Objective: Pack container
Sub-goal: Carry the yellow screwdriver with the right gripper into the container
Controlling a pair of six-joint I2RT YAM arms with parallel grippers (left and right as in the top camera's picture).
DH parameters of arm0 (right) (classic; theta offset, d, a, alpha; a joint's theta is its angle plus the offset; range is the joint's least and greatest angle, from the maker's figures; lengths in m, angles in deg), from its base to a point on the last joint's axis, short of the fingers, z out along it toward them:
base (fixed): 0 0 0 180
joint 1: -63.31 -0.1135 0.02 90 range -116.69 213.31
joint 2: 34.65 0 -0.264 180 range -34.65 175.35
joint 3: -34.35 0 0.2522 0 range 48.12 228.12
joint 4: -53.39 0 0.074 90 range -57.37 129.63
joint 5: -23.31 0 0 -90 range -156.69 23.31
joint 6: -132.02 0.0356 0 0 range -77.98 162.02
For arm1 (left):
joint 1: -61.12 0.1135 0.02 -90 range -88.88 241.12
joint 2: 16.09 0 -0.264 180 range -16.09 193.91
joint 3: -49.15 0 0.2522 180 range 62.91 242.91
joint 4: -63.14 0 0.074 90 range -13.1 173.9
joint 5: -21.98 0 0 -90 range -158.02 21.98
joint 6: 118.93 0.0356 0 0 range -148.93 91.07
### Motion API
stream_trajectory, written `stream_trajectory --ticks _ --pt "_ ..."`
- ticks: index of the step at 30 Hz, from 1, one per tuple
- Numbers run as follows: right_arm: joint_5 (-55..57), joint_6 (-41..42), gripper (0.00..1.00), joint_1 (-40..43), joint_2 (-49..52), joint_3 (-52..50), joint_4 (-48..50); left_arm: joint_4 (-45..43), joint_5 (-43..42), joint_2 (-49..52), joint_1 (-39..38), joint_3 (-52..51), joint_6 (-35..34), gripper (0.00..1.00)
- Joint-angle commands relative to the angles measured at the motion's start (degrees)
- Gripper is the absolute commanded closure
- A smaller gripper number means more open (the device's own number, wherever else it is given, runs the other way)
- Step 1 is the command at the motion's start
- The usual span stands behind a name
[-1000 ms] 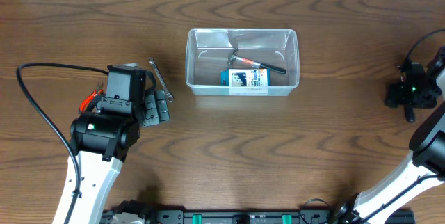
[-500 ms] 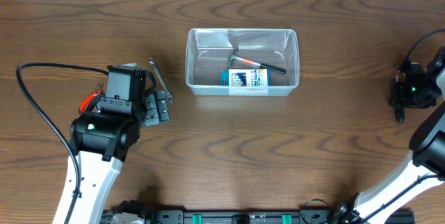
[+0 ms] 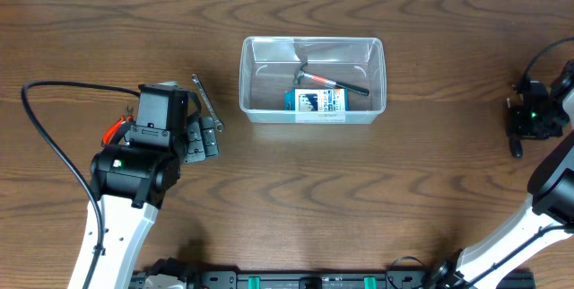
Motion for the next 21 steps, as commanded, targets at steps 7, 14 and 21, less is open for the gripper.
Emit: stream_trajectory --ticks 7,14,21 --pt "0.7 0.8 0.99 0.5 2.3 0.3 0.0 -0.1 0.3 0.3 -0.2 0.4 0.3 0.02" --pt "-1.9 1.1 0.99 -4.3 0.0 7.2 -2.3 -0.1 0.3 0.3 -0.2 0.4 0.3 0.02" --pt "-5.4 -0.9 0.99 -18.7 -1.5 32.1 -15.8 -0.1 0.3 0.3 -0.2 0.4 0.3 0.02"
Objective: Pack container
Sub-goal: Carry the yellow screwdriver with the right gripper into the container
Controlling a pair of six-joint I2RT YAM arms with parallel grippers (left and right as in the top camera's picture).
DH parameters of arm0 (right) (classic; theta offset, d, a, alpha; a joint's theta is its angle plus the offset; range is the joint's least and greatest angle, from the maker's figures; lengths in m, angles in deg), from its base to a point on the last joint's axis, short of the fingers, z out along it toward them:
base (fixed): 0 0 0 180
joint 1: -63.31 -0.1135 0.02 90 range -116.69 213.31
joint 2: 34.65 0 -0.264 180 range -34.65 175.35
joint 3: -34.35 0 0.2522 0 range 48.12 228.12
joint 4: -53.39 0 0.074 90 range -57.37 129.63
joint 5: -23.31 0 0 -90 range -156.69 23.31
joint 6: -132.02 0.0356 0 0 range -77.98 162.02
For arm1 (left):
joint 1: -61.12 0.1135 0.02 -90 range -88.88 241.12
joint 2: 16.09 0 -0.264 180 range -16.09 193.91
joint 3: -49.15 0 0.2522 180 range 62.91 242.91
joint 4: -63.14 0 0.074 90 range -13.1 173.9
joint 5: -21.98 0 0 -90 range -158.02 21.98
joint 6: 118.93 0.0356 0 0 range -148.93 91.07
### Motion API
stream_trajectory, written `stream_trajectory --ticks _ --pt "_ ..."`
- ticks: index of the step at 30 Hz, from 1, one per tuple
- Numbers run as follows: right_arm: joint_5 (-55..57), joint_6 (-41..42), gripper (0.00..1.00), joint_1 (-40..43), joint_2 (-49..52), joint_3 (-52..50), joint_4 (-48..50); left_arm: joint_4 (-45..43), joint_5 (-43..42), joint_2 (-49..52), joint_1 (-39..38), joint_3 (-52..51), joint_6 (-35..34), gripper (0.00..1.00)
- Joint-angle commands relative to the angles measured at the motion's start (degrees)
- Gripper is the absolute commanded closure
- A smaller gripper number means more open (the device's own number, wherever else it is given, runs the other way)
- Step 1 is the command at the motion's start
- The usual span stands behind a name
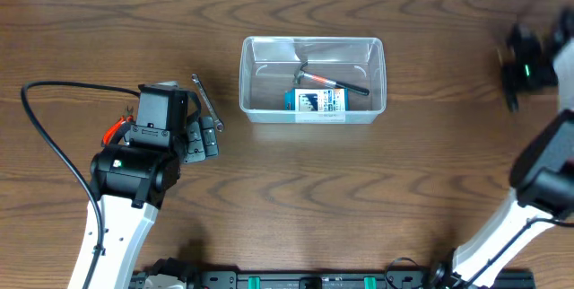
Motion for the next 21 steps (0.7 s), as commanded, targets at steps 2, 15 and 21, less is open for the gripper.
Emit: stream_trajectory --ticks 2,15,21 --pt "-4.1 -4.0 0.99 -13.1 -2.3 15.8 -6.2 -0.1 0.3 0.3 -0.2 0.4 0.3 0.02" --pt "-4.5 -30.3 0.99 -43.2 3.3 17.2 -8.8 0.0 0.3 0.3 -0.2 0.4 0.3 0.02" --pt "-5.4 -30.5 0.99 -44.0 11.0 16.4 -8.8 -0.1 0.3 0.3 -0.2 0.4 0.3 0.02"
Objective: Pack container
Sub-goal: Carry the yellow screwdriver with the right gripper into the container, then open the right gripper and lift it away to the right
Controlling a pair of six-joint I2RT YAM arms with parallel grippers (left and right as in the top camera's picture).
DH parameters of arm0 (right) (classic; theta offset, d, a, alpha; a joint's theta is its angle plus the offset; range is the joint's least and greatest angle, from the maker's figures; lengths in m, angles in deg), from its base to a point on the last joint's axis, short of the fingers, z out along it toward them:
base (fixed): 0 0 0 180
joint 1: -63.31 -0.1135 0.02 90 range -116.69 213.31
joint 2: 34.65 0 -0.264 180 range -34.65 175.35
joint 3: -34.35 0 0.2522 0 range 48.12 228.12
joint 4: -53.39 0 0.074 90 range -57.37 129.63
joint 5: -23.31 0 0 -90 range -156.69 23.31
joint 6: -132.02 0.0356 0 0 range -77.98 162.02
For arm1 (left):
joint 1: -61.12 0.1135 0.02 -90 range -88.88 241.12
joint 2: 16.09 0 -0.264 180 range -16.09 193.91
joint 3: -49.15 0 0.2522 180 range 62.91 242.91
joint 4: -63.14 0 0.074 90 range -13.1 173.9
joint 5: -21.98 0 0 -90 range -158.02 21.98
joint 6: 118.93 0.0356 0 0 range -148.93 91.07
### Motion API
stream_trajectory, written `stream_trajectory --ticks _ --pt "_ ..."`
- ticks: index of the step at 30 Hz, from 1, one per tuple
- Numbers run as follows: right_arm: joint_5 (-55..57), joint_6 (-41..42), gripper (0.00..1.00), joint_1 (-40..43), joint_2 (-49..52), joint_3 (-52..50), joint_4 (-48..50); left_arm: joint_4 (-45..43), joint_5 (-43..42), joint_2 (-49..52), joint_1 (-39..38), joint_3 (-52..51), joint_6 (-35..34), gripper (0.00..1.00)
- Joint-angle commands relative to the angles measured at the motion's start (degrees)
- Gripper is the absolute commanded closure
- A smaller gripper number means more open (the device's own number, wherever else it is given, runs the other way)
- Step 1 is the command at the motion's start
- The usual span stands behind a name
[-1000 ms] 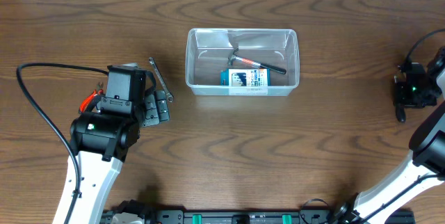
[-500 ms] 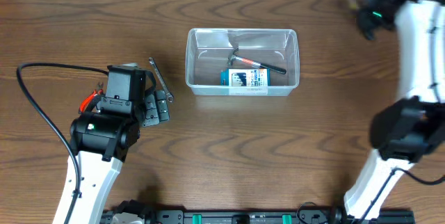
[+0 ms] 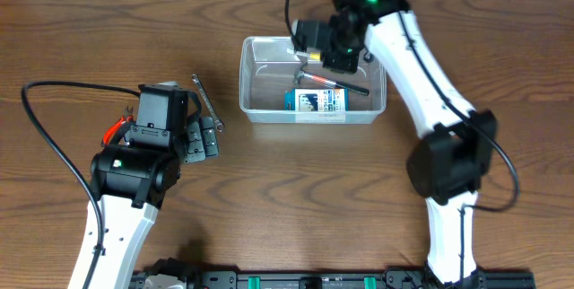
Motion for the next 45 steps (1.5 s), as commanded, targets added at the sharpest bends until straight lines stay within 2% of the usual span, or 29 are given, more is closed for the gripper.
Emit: stream_trajectory --ticks 1,8,10,12,15,17,18,23,27,31,34,35,36,41,45 --pt "-1.6 -2.4 0.99 1.2 5.2 -0.8 -0.3 -0.1 0.3 0.3 -0.2 0.4 0.3 0.02" --pt "-3.5 -1.4 0.98 3.3 9.9 -0.8 0.2 0.0 0.3 0.3 -0.2 0.4 0.3 0.02" --pt "-4.4 -1.4 0.94 3.7 9.9 -0.8 0.4 -0.1 0.3 0.3 -0.2 0.4 0.3 0.02" --pt "-4.6 -1.3 0.89 3.9 9.9 -0.8 0.4 -0.1 0.3 0.3 -0.2 0.4 0.3 0.02" --pt "-4.8 0.2 0.73 4.1 9.9 -0.8 0.4 -0.1 0.3 0.3 -0.2 0.4 0.3 0.02" --pt "-4.8 0.2 0.59 4.2 9.9 -0.8 0.4 -0.1 0.3 0.3 -0.2 0.4 0.3 0.02" --pt "-4.8 0.3 0.49 4.2 9.9 -0.8 0.4 -0.1 0.3 0.3 -0.2 0.4 0.3 0.02" --pt "-6.5 0.9 0.39 4.2 9.5 -0.8 0.4 -0.1 0.3 0.3 -0.2 0.4 0.3 0.02" --pt "-6.4 1.2 0.37 3.9 5.2 -0.7 0.1 0.0 0.3 0.3 -0.2 0.4 0.3 0.02" --pt "-3.9 1.4 0.34 3.6 -4.8 -0.2 -0.3 0.4 0.3 0.1 -0.2 0.4 0.3 0.02" --pt "2.3 5.9 0.24 4.5 -13.7 1.1 0.4 1.6 -0.1 -0.1 -0.2 1.5 0.2 0.02" --pt "3.8 7.8 0.17 5.4 -16.4 1.4 0.7 2.5 -0.9 0.0 -0.2 2.7 0.0 0.02" --pt "4.9 10.4 0.01 6.9 -19.3 1.7 1.2 3.7 -1.5 0.5 -0.2 4.5 -1.1 0.02" --pt "1.9 24.5 0.01 19.5 -29.1 1.7 0.7 9.2 -1.4 8.9 2.0 20.9 -8.2 0.02" --pt "-2.8 30.4 0.01 32.0 -31.1 1.7 -4.3 9.0 -1.4 17.6 3.7 31.1 -8.7 0.02"
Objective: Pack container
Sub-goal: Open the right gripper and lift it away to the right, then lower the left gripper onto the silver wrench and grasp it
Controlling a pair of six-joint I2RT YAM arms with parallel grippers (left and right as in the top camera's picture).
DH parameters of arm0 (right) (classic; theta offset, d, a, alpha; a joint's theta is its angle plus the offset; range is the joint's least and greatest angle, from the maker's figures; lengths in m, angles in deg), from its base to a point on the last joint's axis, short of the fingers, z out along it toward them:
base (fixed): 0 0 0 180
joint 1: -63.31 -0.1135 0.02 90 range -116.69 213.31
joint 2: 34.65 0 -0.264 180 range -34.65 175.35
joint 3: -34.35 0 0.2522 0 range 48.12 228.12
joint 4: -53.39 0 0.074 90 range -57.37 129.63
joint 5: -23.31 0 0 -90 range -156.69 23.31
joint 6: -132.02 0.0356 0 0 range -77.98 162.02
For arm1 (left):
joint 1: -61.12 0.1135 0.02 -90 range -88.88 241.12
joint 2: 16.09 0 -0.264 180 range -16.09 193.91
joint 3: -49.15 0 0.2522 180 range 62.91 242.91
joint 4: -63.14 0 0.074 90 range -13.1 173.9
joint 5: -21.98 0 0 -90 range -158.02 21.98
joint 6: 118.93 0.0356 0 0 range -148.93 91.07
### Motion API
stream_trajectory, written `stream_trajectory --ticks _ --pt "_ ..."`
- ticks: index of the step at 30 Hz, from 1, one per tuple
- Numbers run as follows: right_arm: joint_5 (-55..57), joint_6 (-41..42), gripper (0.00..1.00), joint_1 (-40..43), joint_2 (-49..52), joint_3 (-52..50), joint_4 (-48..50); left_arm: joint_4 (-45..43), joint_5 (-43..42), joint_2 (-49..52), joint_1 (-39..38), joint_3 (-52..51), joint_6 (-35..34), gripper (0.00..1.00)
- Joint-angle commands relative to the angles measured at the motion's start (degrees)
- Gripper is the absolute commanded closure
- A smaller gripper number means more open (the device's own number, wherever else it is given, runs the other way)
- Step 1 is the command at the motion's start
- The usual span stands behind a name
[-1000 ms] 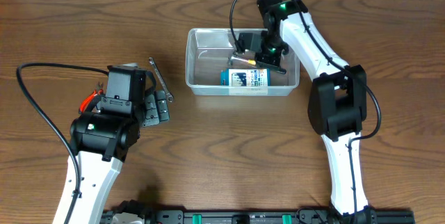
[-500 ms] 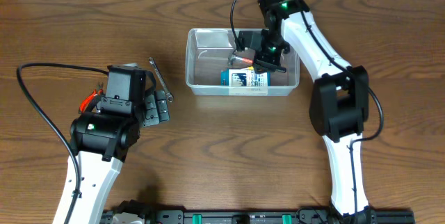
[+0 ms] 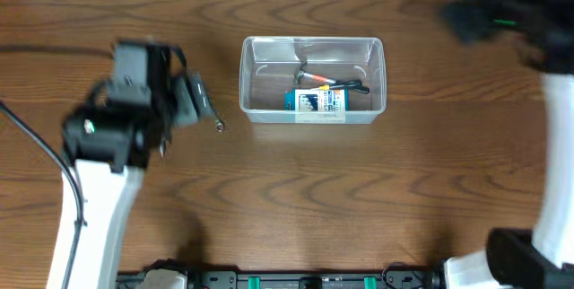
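Observation:
A clear plastic container (image 3: 253, 109) stands at the table's middle back. Inside lie a small hammer (image 3: 327, 81) with a red and black handle and a blue labelled box (image 3: 316, 101). A metal wrench (image 3: 213, 118) lies on the wood left of the container, its upper part under my left gripper (image 3: 190, 100). The left arm is motion-blurred, so the state of its fingers does not show. My right gripper (image 3: 475, 18) is a dark blur at the back right, away from the container.
The left arm's black cable (image 3: 36, 145) runs along the left edge. The right arm's white link (image 3: 556, 145) stands along the right edge. The arms' bases and a rail (image 3: 305, 280) sit at the front edge.
The right arm has left the container, where its gripper hung over the hammer, and is now at the back right. The left arm has shifted up and to the left beside the wrench.
At first the right gripper was at the far right edge and the left gripper rested beside the wrench. The right gripper then stood higher on the right, then over the hammer in the container. Now it is back at the right, and the left arm has shifted.

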Motion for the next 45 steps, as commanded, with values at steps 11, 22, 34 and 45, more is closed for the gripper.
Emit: stream_trajectory --ticks 11,22,34,45 --pt "-7.9 14.1 0.01 21.4 7.3 -2.1 -5.5 -0.9 -9.1 27.6 4.5 8.1 -2.5 0.02" --pt "-9.2 14.1 0.01 20.4 11.3 -2.1 -5.3 -4.9 -9.2 41.6 5.1 8.1 -1.1 0.02" --pt "-9.2 14.1 0.01 20.5 11.3 -2.1 -5.2 -9.4 -14.1 50.7 5.6 8.0 4.8 0.02" --pt "-9.2 14.1 0.01 20.5 11.3 -2.1 -5.2 -9.8 -14.3 54.1 6.7 7.7 4.5 0.02"
